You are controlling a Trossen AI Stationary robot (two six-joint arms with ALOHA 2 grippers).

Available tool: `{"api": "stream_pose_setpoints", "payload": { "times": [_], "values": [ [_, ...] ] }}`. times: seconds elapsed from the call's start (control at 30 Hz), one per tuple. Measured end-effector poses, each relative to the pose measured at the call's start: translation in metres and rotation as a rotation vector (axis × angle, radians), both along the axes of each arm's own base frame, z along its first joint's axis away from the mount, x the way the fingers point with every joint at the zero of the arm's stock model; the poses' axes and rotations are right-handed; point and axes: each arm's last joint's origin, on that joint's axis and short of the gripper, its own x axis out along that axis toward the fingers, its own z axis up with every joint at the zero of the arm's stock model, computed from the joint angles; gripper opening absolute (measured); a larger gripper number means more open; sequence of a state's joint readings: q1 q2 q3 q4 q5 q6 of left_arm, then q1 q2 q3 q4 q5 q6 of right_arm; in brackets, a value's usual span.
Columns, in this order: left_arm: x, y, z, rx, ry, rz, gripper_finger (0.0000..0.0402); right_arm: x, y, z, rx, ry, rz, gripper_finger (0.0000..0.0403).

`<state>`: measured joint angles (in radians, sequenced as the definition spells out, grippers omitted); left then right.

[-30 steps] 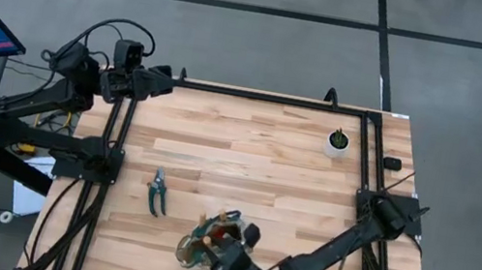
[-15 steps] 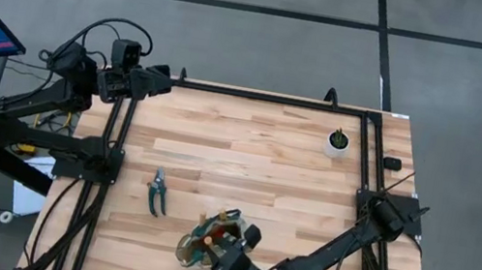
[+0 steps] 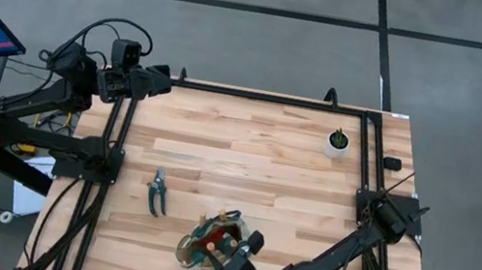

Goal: Pick & Place Garden tools in Gardening bag
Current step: Put the brown trowel into the gardening bag pocket

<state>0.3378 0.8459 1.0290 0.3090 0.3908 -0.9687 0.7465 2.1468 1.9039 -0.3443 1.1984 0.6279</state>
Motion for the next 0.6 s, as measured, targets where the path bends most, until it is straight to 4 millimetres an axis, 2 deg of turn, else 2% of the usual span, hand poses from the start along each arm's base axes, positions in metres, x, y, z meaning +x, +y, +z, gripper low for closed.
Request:
{"api": "stream_pose_setpoints", "payload": {
  "times": [0.4,0.6],
  "values": [
    [0.0,0.0,0.0,0.0,0.0,0.0,0.0002,-0.006,-0.005,-0.015,0.021,0.082,0.001,0.0062],
    [0.0,0.0,0.0,0.0,-0.001,0.0,0.0002,-0.001,-0.011,-0.016,0.028,0.101,0.003,0.0062]
  ]
}}
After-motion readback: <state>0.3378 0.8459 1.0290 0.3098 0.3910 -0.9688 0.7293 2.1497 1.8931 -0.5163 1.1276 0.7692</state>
